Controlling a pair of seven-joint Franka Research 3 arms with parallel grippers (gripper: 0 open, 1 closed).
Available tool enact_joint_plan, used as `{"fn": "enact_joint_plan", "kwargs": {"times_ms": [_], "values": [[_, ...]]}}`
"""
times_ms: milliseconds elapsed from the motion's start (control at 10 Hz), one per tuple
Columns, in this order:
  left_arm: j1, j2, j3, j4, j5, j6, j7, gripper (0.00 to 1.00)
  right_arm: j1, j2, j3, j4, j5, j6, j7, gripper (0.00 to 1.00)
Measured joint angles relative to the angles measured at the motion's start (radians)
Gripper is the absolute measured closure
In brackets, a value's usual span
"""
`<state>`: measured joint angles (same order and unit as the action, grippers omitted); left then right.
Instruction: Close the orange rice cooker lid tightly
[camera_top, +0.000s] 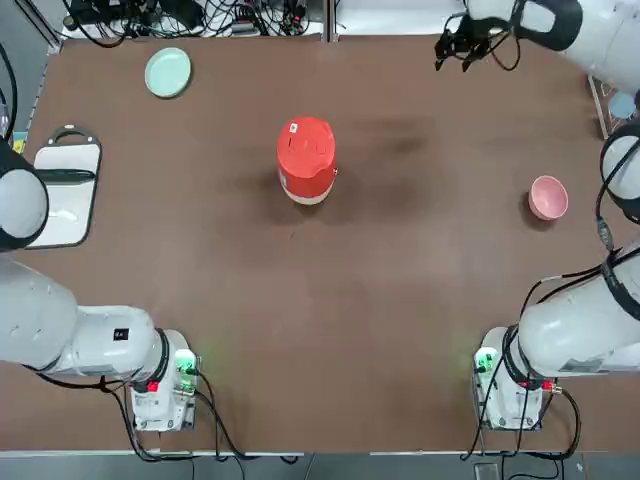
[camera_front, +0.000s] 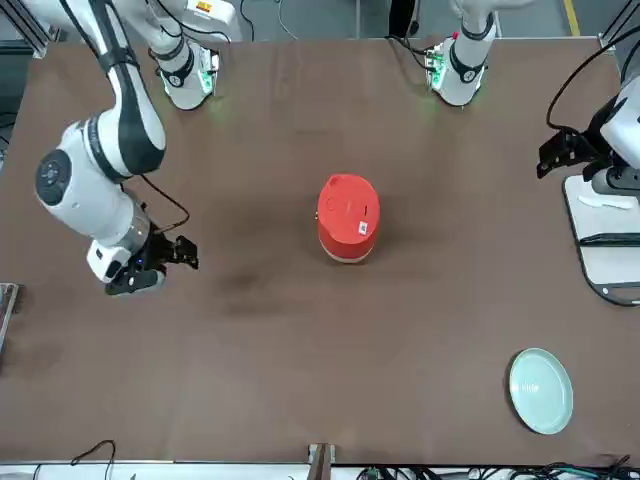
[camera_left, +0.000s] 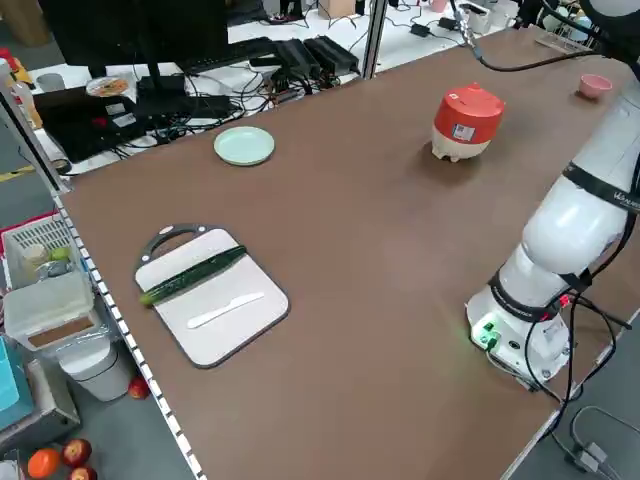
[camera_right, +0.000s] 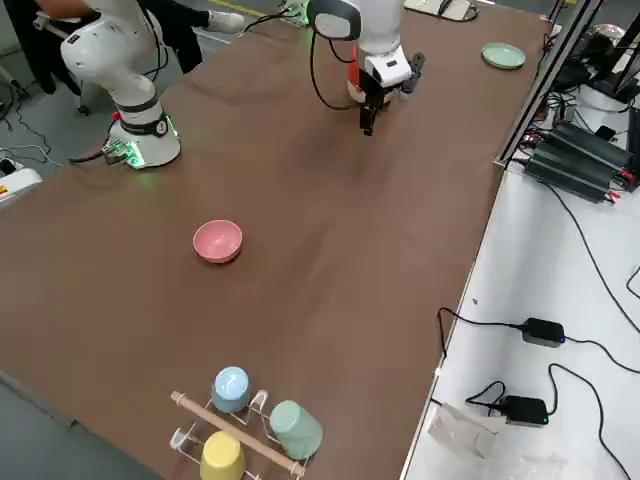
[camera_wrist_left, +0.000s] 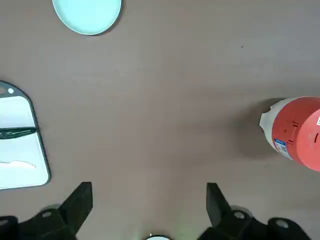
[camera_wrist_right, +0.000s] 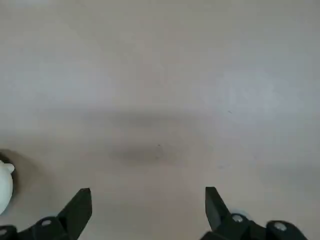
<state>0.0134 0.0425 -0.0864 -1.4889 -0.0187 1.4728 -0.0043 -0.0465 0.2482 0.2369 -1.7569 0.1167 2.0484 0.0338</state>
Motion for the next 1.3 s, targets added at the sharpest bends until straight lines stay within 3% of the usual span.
{"fn": "enact_joint_plan", "kwargs": {"times_ms": [300,400,600,700,1300], "values": [[-0.001,0.0,0.0,0.0,0.0,0.0,0.0,0.0,-0.024,-0.014,-0.027,0.115,-0.023,-0.175,0.0,0.0],[-0.001,0.001,0.0,0.0,0.0,0.007,0.0,0.0,0.0,-0.018,-0.069,0.142,-0.043,-0.214,0.0,0.0],[-0.001,0.002,-0.001,0.0,-0.001,0.018,0.0,0.0,0.108,-0.031,-0.221,0.18,-0.061,-0.262,-0.032,0.0],[-0.001,0.002,-0.001,0.0,-0.001,0.019,0.0,0.0,0.121,-0.035,-0.251,0.187,-0.062,-0.271,-0.048,0.0],[-0.002,0.002,-0.001,0.0,-0.001,0.02,-0.033,0.0,0.122,-0.042,-0.277,0.198,-0.063,-0.312,-0.054,0.0]]}}
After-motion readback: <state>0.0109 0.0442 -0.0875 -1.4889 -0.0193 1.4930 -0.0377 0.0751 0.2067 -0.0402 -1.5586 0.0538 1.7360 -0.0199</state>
